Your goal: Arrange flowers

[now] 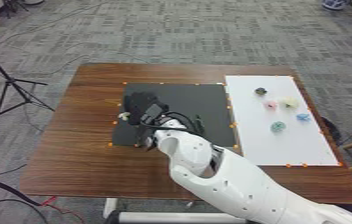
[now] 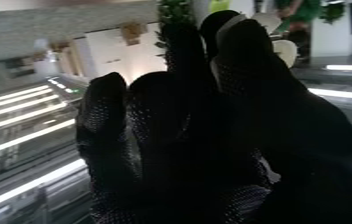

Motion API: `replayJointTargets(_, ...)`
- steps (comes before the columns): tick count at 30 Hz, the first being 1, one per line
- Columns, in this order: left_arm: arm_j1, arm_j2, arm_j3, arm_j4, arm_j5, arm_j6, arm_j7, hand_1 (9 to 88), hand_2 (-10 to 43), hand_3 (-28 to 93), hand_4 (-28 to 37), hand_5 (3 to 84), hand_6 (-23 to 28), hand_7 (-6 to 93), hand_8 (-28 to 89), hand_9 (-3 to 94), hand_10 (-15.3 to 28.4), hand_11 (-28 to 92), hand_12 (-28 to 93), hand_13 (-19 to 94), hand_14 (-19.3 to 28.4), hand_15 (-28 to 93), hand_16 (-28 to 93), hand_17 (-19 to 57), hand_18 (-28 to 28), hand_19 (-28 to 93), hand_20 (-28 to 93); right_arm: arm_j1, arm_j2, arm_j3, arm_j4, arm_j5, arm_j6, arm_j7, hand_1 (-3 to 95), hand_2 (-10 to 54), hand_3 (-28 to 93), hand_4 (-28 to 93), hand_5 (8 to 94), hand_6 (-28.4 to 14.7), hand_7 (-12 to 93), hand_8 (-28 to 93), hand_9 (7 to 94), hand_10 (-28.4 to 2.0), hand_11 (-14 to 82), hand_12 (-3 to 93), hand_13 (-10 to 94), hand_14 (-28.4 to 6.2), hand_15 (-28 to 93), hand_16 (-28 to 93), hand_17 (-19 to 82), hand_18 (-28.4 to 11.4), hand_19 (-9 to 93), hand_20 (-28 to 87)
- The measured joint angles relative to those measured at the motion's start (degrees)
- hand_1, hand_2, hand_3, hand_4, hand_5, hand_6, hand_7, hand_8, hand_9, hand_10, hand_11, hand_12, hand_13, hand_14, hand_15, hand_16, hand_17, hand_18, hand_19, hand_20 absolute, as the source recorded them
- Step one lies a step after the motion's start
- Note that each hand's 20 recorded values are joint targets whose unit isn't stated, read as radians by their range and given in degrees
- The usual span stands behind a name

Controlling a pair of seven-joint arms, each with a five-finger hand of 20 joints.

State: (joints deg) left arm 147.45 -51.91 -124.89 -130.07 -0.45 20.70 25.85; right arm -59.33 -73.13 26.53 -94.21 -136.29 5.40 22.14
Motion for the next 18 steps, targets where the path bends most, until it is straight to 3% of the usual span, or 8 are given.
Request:
replayJointTargets(10,-0.44,0.59,1.75,0.24,0.05,-0.08,-0.14,22.2,17.6,70,-28.3,36.6,8.4,8.5,-7,29.5,13.4,13,11,21,13.7,25,-4,-4.7,11.6,24,11,-1.53,-0.34,-0.99,-0.62,0.39,-0.27,0.48,57.7,-9.5,71,-28,75.6,-1.6,26,3,74.6,-11.5,10.0,18.4,78,-7.4,70,28,37,-24.5,84,37)
replayJointTargets(18,-3.15,1.49,3.53,1.35,0.20,0.02,-0.67,22.6,17.7,70,-28.3,37.1,9.1,7.9,-7,29.8,14.2,13,11,21,14.4,26,-3,-5.2,12.0,25,11,-1.55,-1.61,-1.21,1.77,0.41,0.41,1.45,57.7,-9.5,70,-28,72.2,-2.2,24,1,71.5,-12.3,13.0,14.7,78,-7.3,70,28,37,-24.4,85,36)
